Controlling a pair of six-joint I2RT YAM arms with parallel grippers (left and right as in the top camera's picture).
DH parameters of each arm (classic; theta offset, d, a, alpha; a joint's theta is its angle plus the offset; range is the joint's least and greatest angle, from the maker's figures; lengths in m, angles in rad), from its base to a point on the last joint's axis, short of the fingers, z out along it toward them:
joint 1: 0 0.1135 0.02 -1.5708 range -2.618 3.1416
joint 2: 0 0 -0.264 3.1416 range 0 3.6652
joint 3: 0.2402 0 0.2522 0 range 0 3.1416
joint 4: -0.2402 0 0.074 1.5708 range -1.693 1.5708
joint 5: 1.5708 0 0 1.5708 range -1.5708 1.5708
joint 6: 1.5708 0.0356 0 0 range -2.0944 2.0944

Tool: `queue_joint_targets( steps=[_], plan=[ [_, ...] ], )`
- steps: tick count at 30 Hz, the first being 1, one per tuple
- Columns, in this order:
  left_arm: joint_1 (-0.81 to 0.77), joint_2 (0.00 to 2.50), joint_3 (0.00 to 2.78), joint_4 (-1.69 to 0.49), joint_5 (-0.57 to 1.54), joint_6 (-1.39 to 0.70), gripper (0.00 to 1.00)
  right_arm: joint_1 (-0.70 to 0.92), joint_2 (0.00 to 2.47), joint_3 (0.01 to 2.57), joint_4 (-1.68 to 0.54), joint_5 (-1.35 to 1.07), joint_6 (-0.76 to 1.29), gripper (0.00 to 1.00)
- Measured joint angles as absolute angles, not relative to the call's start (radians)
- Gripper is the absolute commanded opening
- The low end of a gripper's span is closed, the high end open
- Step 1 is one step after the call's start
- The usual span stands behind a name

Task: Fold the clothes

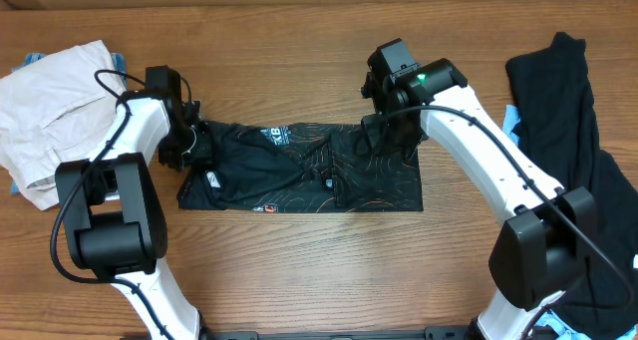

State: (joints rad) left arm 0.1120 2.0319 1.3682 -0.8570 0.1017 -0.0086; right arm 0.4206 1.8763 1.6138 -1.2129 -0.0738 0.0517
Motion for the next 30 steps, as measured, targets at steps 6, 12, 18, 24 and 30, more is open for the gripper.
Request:
queue_joint_targets(
  steps=[6,12,18,24,30],
  plan=[
    [0.112,2.035,1.369,-0.866,0.127,0.001,0.04,0.421,1.876,1.614,-1.213,-0.074,0.052,0.37],
    [0.127,2.040,1.415,-0.970,0.131,0.000,0.04,0.419,1.876,1.614,-1.203,-0.066,0.069,0.35],
    [0.177,2.025,1.538,-1.055,0.127,0.004,0.04,0.352,1.876,1.614,-1.193,-0.057,0.123,0.38],
    [0.222,1.968,1.644,-1.158,0.104,0.008,0.04,0.229,1.876,1.614,-1.194,-0.044,0.139,0.41],
    [0.224,1.937,1.758,-1.260,0.101,0.008,0.04,0.182,1.876,1.614,-1.193,-0.044,0.139,0.41]
  ],
)
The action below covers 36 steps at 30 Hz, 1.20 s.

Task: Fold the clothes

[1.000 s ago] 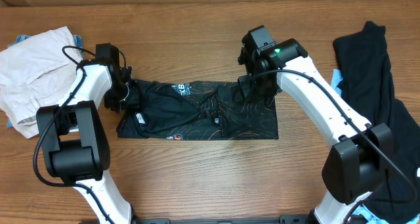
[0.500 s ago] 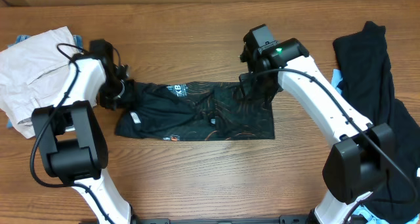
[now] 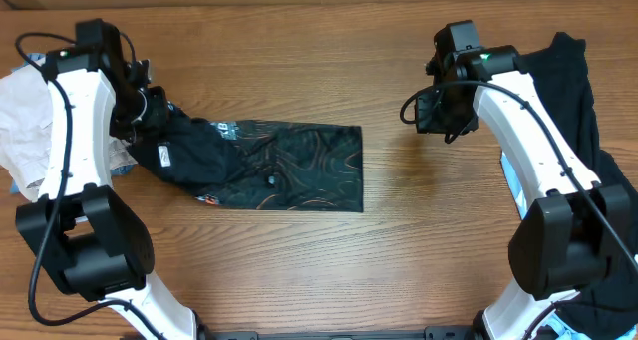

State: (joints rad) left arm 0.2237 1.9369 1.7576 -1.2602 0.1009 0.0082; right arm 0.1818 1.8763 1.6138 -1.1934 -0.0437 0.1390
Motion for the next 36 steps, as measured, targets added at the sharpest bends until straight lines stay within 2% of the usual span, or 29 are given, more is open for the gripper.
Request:
queue_joint_targets(
  steps=[19,30,36],
  plan=[
    [0.019,1.932,1.839,-1.418,0.274,0.007,0.04,0.187,1.877,1.298,-0.941,-0.140,0.145,0.41],
    [0.007,1.932,1.871,-1.438,0.300,0.002,0.04,0.196,1.877,1.267,-0.919,-0.168,0.146,0.40],
    [0.006,1.932,1.906,-1.462,0.392,0.000,0.04,0.237,1.877,1.267,-0.890,-0.175,0.146,0.40]
  ],
)
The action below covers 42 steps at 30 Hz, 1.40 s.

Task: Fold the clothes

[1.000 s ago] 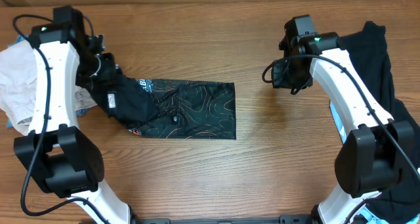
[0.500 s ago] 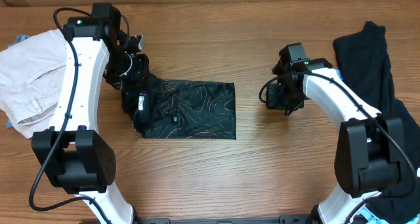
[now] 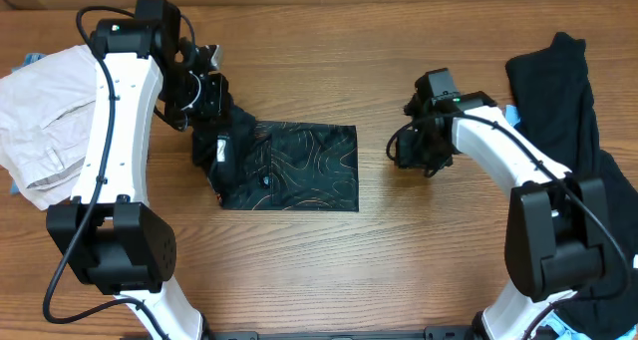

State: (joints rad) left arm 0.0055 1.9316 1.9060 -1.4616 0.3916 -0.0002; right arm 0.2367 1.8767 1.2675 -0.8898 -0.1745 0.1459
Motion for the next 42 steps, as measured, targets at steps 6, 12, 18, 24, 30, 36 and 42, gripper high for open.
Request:
queue_joint_targets(
  steps=[6,12,18,24,30,36,42],
  plan=[
    [-0.047,1.932,1.907,-1.462,0.442,-0.046,0.04,0.282,1.877,1.267,-0.870,-0.179,0.146,0.40],
    [-0.138,1.932,1.907,-1.425,0.440,-0.112,0.04,0.282,1.877,1.267,-0.870,-0.179,0.146,0.40],
    [-0.233,1.932,1.907,-1.390,0.381,-0.190,0.04,0.282,1.881,1.267,-0.886,-0.179,0.146,0.40],
    [-0.298,1.932,1.907,-1.346,0.339,-0.273,0.04,0.283,1.885,1.267,-0.900,-0.179,0.146,0.40],
    [-0.358,1.932,1.907,-1.326,0.289,-0.339,0.05,0.283,1.885,1.267,-0.908,-0.179,0.146,0.40],
    [-0.411,1.932,1.907,-1.325,0.223,-0.381,0.04,0.283,1.885,1.267,-0.924,-0.179,0.146,0.40],
    [-0.434,1.932,1.907,-1.284,0.196,-0.413,0.05,0.283,1.885,1.267,-0.928,-0.179,0.146,0.40]
  ],
)
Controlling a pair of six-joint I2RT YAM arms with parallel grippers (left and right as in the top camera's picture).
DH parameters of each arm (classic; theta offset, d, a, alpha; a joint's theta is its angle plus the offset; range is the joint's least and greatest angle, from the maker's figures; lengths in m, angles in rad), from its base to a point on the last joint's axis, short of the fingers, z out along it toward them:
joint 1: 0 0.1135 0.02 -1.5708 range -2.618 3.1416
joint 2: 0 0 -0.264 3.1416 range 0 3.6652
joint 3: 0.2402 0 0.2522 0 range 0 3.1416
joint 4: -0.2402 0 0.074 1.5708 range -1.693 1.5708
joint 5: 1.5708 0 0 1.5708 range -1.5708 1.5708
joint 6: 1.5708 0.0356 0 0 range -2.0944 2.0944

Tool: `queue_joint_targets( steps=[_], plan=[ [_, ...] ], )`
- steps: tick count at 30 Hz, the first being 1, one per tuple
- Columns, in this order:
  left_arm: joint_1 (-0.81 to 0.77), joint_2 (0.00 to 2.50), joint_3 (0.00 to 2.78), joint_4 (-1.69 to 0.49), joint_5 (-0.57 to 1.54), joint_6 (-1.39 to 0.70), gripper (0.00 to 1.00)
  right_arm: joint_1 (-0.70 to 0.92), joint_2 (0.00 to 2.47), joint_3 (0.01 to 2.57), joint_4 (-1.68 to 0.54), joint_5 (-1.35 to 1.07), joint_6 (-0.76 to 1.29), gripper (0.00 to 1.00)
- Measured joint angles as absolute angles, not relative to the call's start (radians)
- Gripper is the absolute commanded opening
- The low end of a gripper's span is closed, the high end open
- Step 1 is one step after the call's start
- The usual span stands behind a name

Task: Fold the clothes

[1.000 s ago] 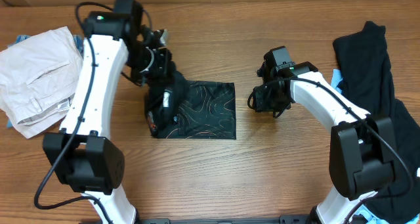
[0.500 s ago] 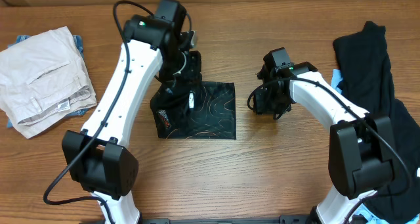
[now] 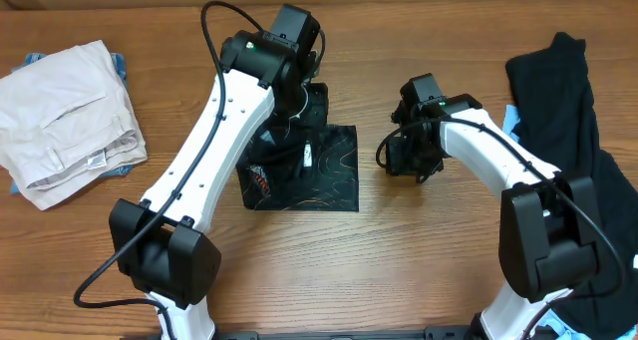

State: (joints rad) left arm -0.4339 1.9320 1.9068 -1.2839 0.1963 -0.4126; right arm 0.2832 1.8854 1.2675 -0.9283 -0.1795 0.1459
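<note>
A black garment [image 3: 324,175] with thin orange and white contour lines lies at the middle of the table, folded to a near square. Its left part rises in a bunched fold toward my left gripper [image 3: 302,103], which is above the garment's far edge and shut on the cloth. My right gripper [image 3: 404,159] sits low over the bare wood just right of the garment's right edge, apart from it. Its fingers are hidden under the wrist from above, so their state does not show.
A pile of pale beige clothes [image 3: 60,111] with a blue piece under it lies at the far left. A heap of black clothes [image 3: 573,131] over something blue fills the right edge. The wooden table [image 3: 399,270] is bare toward the front.
My left gripper has moved right with the garment's left part, from its far left corner to above its far middle. The cloth now covers less width. The right gripper barely moved.
Both grippers were at the ends of the spread-out garment. Then the right gripper was off it to the right, and the left held the left end up near the beige pile. The left end then stood closer in, and now lies over the middle.
</note>
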Motion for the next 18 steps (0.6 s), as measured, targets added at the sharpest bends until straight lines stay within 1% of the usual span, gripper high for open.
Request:
queue_joint_targets(
  steps=[1,4,6,8,9,13,18],
  plan=[
    [-0.437,1.932,1.907,-1.279,0.194,-0.417,0.05,0.283,1.885,1.267,-0.929,-0.179,0.146,0.40],
    [-0.451,1.938,1.907,-1.274,0.191,-0.432,0.14,0.283,1.885,1.267,-0.930,-0.179,0.146,0.40],
    [-0.463,1.952,1.907,-1.269,0.190,-0.447,0.30,0.283,1.885,1.267,-0.931,-0.179,0.146,0.40],
    [-0.476,1.975,1.907,-1.257,0.201,-0.459,0.36,0.283,1.885,1.267,-0.933,-0.179,0.146,0.40],
    [-0.482,1.986,1.907,-1.246,0.213,-0.463,0.47,0.283,1.885,1.267,-0.934,-0.179,0.146,0.40],
    [-0.511,2.019,1.907,-1.182,0.308,-0.461,0.45,0.283,1.885,1.267,-0.936,-0.179,0.146,0.40],
    [-0.509,2.020,1.908,-1.202,0.346,-0.425,0.44,0.283,1.885,1.267,-0.944,-0.179,0.146,0.40]
  ],
)
